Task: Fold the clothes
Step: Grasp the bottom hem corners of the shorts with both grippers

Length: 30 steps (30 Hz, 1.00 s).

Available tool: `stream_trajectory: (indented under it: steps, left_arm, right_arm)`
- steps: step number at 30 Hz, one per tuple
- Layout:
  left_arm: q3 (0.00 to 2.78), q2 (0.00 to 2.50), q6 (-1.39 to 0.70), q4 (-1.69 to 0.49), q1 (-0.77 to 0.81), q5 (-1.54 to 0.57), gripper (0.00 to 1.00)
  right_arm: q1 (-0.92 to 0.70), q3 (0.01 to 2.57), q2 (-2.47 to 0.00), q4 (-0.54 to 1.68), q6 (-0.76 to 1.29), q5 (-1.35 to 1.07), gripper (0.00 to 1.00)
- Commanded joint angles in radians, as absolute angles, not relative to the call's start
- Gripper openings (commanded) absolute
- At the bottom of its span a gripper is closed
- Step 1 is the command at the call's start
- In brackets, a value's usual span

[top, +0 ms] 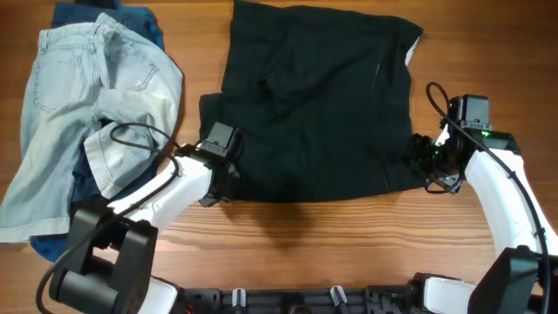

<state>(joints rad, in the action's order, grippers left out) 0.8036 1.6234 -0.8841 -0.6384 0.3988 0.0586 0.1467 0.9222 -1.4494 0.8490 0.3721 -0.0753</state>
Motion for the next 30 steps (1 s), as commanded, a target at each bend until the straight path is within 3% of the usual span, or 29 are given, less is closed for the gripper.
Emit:
stream_trajectory:
  steps: [1,11,13,24,30]
  left_arm:
    - [0.772,1.667,-0.905,-0.647,0.388,0.111,0.04]
    - [0.786,1.571,-0.868,-0.688,0.305,0.123,0.04]
    - [0.786,1.57,-0.868,-0.686,0.292,0.125,0.04]
    - [0.786,1.57,-0.868,-0.676,0.292,0.125,0.04]
    - [0.786,1.57,-0.868,-0.676,0.292,0.125,0.04]
  right_arm:
    - [0.144,0.922,-1.457,0.863,0.358,-0.048,0.86]
    - [0.143,0.86,-1.457,0.864,0.36,-0.054,0.85]
    - [0.143,0.838,-1.457,0.822,0.366,-0.08,0.78]
    - [0.143,0.697,-1.457,0.706,0.377,-0.14,0.73]
    - [0.136,0.644,-1.472,0.598,0.419,-0.183,0.62]
